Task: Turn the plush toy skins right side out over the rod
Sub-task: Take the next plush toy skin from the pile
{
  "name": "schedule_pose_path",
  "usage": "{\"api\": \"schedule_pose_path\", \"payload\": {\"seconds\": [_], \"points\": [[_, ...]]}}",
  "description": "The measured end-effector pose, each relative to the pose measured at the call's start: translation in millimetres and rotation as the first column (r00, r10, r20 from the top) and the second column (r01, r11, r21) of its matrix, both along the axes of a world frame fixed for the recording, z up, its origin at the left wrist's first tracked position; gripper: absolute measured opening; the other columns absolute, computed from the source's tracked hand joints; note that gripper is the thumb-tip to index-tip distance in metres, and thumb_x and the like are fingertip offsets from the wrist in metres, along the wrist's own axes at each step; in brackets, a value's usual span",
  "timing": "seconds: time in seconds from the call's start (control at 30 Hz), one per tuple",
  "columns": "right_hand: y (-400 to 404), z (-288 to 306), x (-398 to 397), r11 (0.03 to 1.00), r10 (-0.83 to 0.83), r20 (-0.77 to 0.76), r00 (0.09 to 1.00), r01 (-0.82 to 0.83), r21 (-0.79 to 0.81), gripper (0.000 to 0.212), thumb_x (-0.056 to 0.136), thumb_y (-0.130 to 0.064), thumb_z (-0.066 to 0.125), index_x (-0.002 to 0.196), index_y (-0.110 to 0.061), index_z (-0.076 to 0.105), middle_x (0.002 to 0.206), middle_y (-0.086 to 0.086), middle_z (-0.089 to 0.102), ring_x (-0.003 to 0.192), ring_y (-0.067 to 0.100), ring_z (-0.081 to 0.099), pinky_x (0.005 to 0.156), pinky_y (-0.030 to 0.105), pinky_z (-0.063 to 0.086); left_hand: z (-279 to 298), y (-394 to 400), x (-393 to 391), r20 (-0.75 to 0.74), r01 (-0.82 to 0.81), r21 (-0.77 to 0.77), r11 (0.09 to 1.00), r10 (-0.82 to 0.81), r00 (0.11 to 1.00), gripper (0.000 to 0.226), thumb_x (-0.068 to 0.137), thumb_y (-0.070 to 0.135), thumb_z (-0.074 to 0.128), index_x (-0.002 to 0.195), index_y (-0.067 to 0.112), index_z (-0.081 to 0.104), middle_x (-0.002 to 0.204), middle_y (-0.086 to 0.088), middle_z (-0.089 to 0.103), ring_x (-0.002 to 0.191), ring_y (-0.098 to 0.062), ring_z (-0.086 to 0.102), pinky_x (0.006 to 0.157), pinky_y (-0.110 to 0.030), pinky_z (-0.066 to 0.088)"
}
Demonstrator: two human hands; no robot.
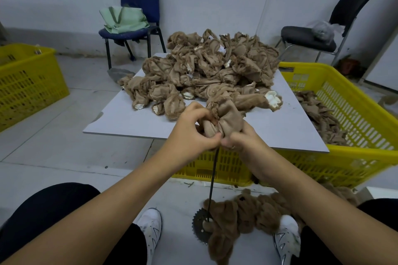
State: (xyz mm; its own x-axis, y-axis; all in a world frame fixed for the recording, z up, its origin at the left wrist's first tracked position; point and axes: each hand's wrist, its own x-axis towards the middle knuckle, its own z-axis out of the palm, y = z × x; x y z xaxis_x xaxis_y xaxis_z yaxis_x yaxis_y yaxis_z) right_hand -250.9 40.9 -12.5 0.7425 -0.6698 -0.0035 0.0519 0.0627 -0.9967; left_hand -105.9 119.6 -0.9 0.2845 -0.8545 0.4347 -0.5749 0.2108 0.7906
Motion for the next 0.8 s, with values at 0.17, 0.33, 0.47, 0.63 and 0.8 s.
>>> {"api": "schedule_pose_path", "payload": {"seconds": [0.17, 0.33, 0.47, 0.63, 0.8], "points": [[4, 3, 13, 0.963, -0.268, 0.063, 0.961, 0.270, -0.027, 0.046, 0.091, -0.045, 0.067, 0.122, -0.011, 0.062, 0.104, 0.004, 0.075, 0.094, 0.016, 0.074, 0.069, 0.023, 0.057, 0, -2, -9, -0.007, 0.049, -0.019, 0.999, -0.050, 0.999, 0.025, 0.072, -0.006, 0.076, 0.085, 0.006, 0.058, 0.090, -0.009, 0.049, 0.072, 0.001, 0.048, 0.061, -0.012, 0.042], [4, -5, 31, 0.930, -0.367, 0.108, 0.924, 0.365, 0.033, 0.028, 0.105, -0.033, 0.047, 0.133, -0.032, 0.052, 0.107, -0.025, 0.069, 0.098, -0.005, 0.067, 0.079, 0.015, 0.057, -8, -7, -13, -0.137, 0.134, 0.022, 0.991, -0.130, 0.982, 0.029, 0.077, -0.009, 0.069, 0.082, 0.007, 0.045, 0.071, -0.008, 0.047, 0.059, -0.008, 0.043, 0.055, -0.022, 0.037], [5, -16, 39, 0.890, -0.428, 0.071, 0.901, 0.407, 0.208, 0.027, 0.105, -0.024, 0.045, 0.102, -0.010, 0.068, 0.086, 0.008, 0.075, 0.084, 0.018, 0.075, 0.067, 0.027, 0.059, -26, -7, -13, -0.217, 0.203, 0.053, 0.978, -0.187, 0.958, 0.027, 0.086, -0.002, 0.060, 0.089, 0.011, 0.036, 0.071, 0.001, 0.038, 0.058, -0.010, 0.035, 0.054, -0.026, 0.030], [5, -25, 40, 0.835, -0.399, 0.080, 0.913, 0.326, 0.444, 0.035, 0.105, -0.021, 0.047, 0.133, -0.001, 0.054, 0.123, 0.022, 0.066, 0.111, 0.026, 0.068, 0.090, 0.038, 0.057, -42, -5, -16, -0.218, 0.214, 0.059, 0.975, -0.197, 0.956, 0.019, 0.091, 0.017, 0.050, 0.093, 0.030, 0.037, 0.083, 0.005, 0.039, 0.071, -0.006, 0.042, 0.065, -0.021, 0.038], [3, -26, 35, 0.882, -0.279, 0.093, 0.956, 0.217, 0.417, 0.035, 0.104, -0.014, 0.045, 0.128, 0.010, 0.055, 0.104, 0.019, 0.063, 0.100, 0.026, 0.064, 0.078, 0.033, 0.054, -42, -4, -15, -0.070, 0.091, 0.154, 0.984, -0.081, 0.994, 0.014, 0.085, 0.039, 0.047, 0.095, 0.034, 0.038, 0.097, 0.006, 0.042, 0.092, -0.011, 0.045, 0.087, -0.040, 0.042]]}}
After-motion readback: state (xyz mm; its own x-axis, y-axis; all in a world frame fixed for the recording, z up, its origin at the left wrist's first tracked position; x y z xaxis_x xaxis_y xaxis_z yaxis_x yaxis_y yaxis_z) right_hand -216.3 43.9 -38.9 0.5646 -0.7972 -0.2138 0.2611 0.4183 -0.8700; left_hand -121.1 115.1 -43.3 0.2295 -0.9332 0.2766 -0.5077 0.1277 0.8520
